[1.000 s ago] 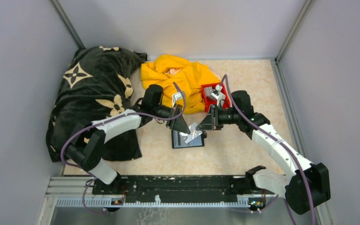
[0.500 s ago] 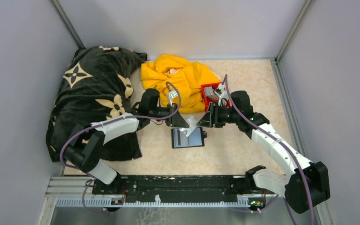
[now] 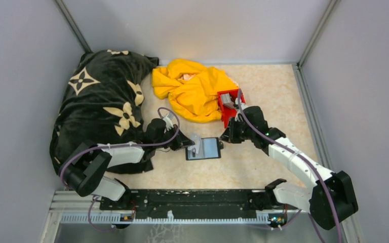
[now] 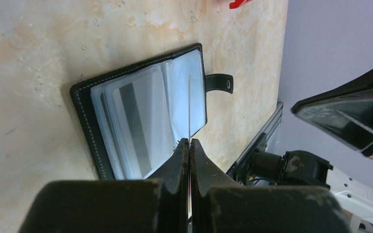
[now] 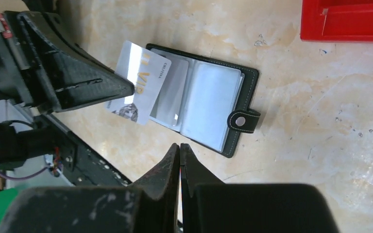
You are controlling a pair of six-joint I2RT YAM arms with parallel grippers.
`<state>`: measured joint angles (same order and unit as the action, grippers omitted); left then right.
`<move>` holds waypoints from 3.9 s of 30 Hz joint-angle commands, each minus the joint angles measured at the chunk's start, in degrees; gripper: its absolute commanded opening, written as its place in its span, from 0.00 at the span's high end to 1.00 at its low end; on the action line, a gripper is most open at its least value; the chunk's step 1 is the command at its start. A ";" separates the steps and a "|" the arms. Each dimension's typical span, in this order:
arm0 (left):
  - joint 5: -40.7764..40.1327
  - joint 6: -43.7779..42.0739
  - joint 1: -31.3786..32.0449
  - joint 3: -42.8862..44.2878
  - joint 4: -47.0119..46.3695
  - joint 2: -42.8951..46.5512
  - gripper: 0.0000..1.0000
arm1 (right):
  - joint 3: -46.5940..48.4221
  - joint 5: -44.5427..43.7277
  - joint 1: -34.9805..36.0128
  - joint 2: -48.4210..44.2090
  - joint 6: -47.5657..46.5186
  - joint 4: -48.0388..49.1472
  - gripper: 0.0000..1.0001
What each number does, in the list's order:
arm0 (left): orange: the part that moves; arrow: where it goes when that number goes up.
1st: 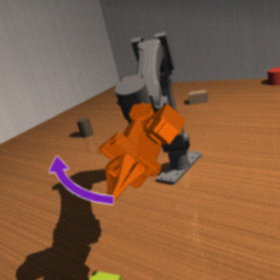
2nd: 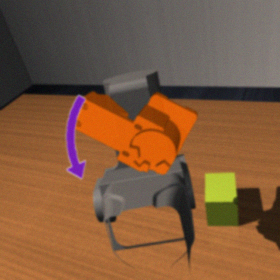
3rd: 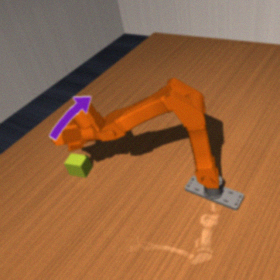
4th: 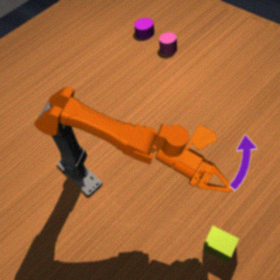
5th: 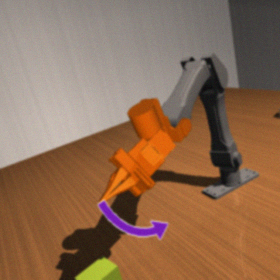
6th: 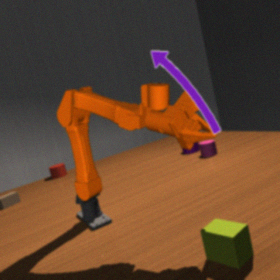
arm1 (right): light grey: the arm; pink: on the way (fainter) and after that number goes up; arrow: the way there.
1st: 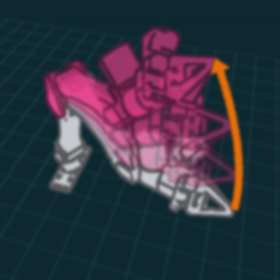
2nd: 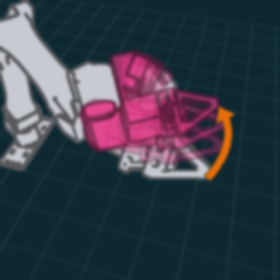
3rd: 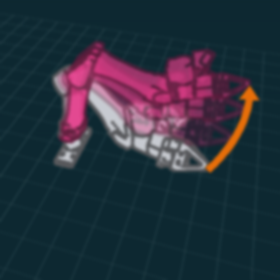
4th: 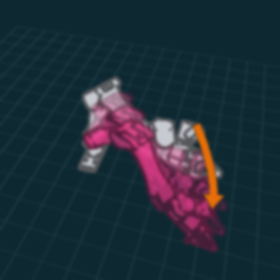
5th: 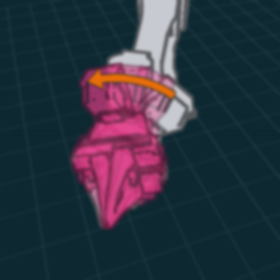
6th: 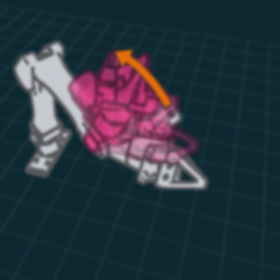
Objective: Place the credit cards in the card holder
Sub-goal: Insert the credit card into the card holder.
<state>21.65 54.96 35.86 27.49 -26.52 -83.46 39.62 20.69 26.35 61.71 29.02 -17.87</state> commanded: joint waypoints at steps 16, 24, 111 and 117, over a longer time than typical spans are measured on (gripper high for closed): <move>-19.02 9.62 11.21 -2.83 -7.49 -1.12 1.00 | -2.49 -12.32 9.30 8.99 1.60 9.26 1.00; -21.26 9.73 12.20 -2.88 -7.67 -2.93 1.00 | -0.59 -16.73 12.89 14.37 1.59 9.49 1.00; -28.31 7.28 15.87 -1.97 -12.74 -10.66 1.00 | 0.11 -25.61 15.21 21.36 2.24 7.05 1.00; -29.42 7.62 15.77 -3.11 -16.03 -11.64 1.00 | 0.03 -25.43 15.22 21.95 2.27 7.15 1.00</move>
<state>-5.82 63.33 51.66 25.47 -39.79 -93.69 38.39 -4.08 40.51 82.04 31.09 -11.60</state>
